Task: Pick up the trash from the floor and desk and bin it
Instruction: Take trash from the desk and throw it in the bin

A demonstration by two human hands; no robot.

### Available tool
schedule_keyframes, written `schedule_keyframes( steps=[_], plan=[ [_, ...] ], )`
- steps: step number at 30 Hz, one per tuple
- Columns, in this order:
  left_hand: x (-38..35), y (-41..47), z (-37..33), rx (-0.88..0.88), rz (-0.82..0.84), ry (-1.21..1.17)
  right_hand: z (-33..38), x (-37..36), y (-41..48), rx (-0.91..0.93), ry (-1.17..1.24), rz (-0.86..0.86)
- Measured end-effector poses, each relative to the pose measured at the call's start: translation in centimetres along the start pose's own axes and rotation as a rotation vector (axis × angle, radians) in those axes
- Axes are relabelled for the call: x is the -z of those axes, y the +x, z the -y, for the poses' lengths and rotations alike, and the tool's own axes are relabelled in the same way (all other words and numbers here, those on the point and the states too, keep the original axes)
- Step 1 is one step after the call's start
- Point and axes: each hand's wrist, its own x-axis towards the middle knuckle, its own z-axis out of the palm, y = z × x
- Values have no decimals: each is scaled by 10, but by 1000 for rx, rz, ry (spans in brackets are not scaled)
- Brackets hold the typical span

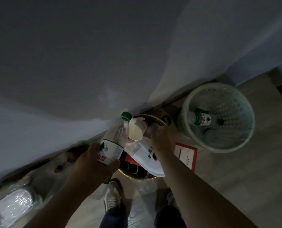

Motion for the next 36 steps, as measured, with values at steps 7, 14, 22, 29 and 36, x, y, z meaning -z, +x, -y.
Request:
schedule_keyframes(
  steps=[7,14,22,29,36],
  plan=[
    [-11,-1,-56,-74,64,28,-45,60,-17,-131,-15,-15],
    [-43,5,-144,-209,244,172,-105,154,-34,-205,-3,-74],
    [-98,34,-261,-416,285,429,-160,231,-41,-277,129,-137],
    [-97,0,-295,-674,87,631,-176,261,-61,-299,175,-140],
    [-41,-67,-305,-680,255,776,-144,311,-111,-203,99,-87]
  ],
)
